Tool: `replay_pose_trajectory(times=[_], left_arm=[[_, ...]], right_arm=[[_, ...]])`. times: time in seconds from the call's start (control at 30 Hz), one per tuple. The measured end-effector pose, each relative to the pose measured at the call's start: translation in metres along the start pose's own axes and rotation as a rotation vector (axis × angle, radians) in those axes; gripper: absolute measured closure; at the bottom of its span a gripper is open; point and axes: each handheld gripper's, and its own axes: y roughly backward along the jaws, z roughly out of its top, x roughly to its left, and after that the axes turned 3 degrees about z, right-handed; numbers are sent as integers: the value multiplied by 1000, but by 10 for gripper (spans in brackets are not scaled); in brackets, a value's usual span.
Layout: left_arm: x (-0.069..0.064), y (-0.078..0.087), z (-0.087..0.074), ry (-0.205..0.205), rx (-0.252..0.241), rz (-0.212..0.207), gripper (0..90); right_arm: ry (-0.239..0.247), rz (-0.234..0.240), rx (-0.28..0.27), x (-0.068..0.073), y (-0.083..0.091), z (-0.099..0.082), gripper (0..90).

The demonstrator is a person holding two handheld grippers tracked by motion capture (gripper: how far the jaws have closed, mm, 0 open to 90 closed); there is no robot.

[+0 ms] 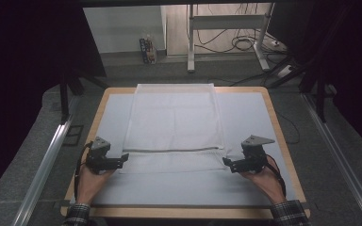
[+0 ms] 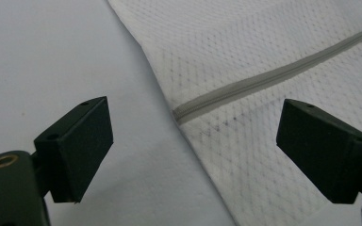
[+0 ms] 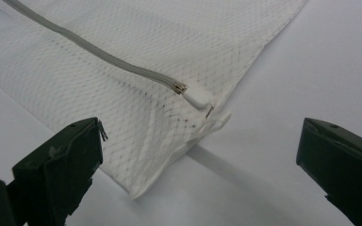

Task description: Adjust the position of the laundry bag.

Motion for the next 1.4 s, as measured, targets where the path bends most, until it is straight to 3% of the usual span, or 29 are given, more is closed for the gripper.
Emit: replay_pose_trajectory(times=[0.3,0.83,1.03,1.1,1.13,1.23,1.4], left_arm=[[9,-9,9,-7,4,30,193],[18,-25,22,21,5,5,402],[18,-31,25,24,8,5,439],[17,-34,26,20,11,15,465],[15,-37,27,17,22,41,520],[15,-41,28,14,28,52,562],[18,-47,28,32,44,58,566]], right_arm=[[-18,0,35,-6,-12,16,121],[-6,-30,82,-18,-36,36,476],[-9,-48,85,-20,-46,44,511],[-5,-73,98,-21,-53,46,587],[-1,-94,100,-22,-58,47,664],[3,-122,107,-23,-62,48,698],[-15,-124,109,-26,-68,48,597]])
